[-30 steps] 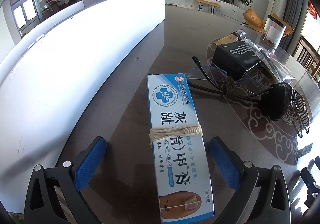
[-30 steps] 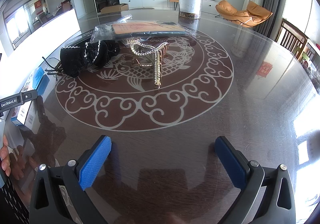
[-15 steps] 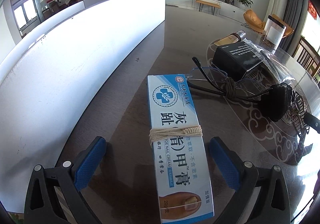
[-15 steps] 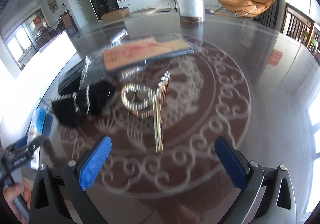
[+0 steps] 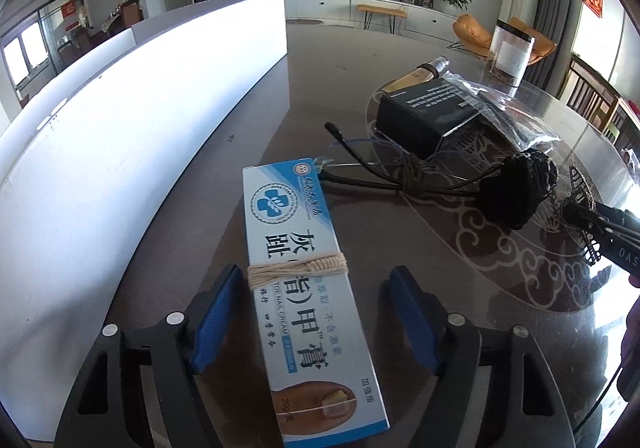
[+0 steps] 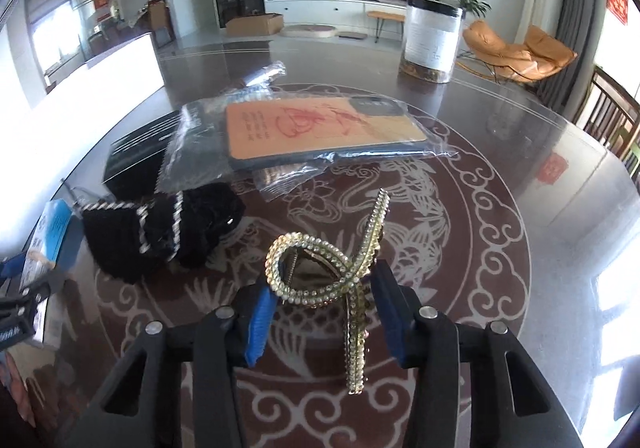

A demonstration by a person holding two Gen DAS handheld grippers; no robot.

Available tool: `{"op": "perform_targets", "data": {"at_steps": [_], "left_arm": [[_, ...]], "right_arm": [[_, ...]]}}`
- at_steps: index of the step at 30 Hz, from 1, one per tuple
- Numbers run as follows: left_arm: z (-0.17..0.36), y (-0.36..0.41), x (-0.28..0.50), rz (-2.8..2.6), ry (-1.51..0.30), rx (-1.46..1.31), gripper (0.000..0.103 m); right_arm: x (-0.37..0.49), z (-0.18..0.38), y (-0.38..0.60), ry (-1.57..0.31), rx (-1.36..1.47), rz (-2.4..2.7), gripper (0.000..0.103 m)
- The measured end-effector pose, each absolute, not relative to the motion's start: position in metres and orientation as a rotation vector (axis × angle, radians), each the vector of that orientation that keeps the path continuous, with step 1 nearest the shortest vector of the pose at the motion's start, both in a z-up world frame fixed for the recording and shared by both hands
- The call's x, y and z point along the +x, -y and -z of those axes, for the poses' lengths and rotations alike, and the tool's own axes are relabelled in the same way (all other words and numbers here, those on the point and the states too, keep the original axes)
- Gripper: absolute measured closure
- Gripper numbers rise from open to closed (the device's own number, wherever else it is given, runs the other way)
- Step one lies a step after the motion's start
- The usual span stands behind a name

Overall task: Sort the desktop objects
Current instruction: 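Lift the ointment box with the left tool while the right tool grasps the gold claw clip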

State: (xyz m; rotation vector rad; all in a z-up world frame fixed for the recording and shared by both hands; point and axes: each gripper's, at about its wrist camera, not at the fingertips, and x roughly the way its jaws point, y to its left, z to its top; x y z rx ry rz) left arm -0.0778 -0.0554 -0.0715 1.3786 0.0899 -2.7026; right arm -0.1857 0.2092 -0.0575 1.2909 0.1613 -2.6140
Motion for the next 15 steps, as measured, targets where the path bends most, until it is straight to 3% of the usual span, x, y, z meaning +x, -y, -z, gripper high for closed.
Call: {"op": "perform_targets", "data": {"at_steps": [8,12,14,15], "left_arm": [[0.069,0.003,-0.064,2.912,0.030,1.510,0.035],[0.071,-0.032,-0.053,2.988,0.195,1.552,0.035],[0.071,-0.034,-0.054,2.984,0.197,1.546,0.034],[0.070,-0.032,-0.052,2.979,0.182,1.545,0.033]], "right_arm": [[-0.094,0.059,-0.232,-0.165,1.244,2.546,0.056],[-0.070,0.060,-0.245,-0.178,1.232,2.586,0.056],[-0.067,0.059,-0.248,-0.185,1.230,2.617,0.055],[-0.067,0.060,-0.250,-0.174,1.236,2.630,0.048]]}}
